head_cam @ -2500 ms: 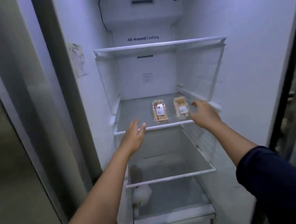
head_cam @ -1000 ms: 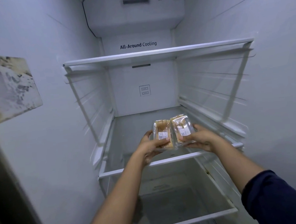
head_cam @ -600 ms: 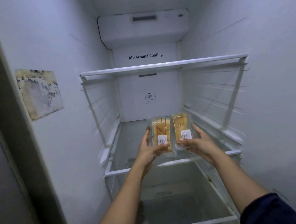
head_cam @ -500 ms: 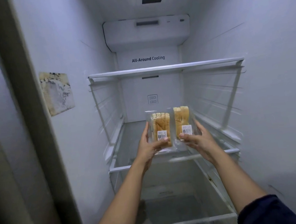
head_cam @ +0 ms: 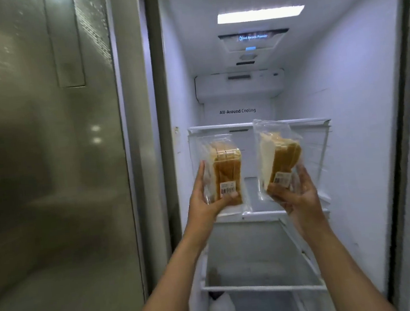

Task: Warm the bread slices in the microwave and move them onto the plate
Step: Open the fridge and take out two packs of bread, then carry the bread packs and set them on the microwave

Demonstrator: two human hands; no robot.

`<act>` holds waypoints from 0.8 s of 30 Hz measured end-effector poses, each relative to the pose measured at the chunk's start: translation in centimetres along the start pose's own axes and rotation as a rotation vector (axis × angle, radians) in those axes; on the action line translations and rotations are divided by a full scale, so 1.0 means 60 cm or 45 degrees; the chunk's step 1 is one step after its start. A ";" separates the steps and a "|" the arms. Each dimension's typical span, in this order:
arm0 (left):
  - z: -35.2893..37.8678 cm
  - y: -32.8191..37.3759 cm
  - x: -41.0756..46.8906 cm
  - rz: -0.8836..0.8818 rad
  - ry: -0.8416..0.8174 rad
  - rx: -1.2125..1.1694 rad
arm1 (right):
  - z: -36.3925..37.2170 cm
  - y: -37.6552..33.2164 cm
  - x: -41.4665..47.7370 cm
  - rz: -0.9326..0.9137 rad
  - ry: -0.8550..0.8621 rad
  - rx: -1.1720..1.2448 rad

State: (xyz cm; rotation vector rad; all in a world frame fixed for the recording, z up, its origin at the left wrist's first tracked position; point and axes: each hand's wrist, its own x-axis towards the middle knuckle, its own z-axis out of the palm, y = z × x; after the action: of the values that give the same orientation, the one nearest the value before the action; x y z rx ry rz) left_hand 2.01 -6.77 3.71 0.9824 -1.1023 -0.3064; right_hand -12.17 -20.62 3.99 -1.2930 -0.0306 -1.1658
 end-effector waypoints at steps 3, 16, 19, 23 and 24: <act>-0.035 0.057 -0.087 0.032 0.090 0.017 | 0.049 -0.009 -0.071 0.012 -0.052 0.021; -0.328 0.251 -0.400 0.006 0.713 0.286 | 0.425 0.073 -0.253 0.192 -0.566 0.175; -0.418 0.267 -0.454 -0.023 0.910 0.315 | 0.532 0.136 -0.288 0.306 -0.681 0.267; -0.535 0.270 -0.503 -0.041 1.109 0.347 | 0.659 0.235 -0.318 0.418 -0.783 0.266; -0.566 0.269 -0.507 -0.045 1.141 0.357 | 0.690 0.265 -0.318 0.450 -0.817 0.257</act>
State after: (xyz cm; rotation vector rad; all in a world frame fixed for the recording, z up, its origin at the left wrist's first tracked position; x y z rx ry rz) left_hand 13.06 39.45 -5.41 1.2098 -0.3054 0.2648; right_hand 12.84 19.84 -4.16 -1.3750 -0.3660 -0.4067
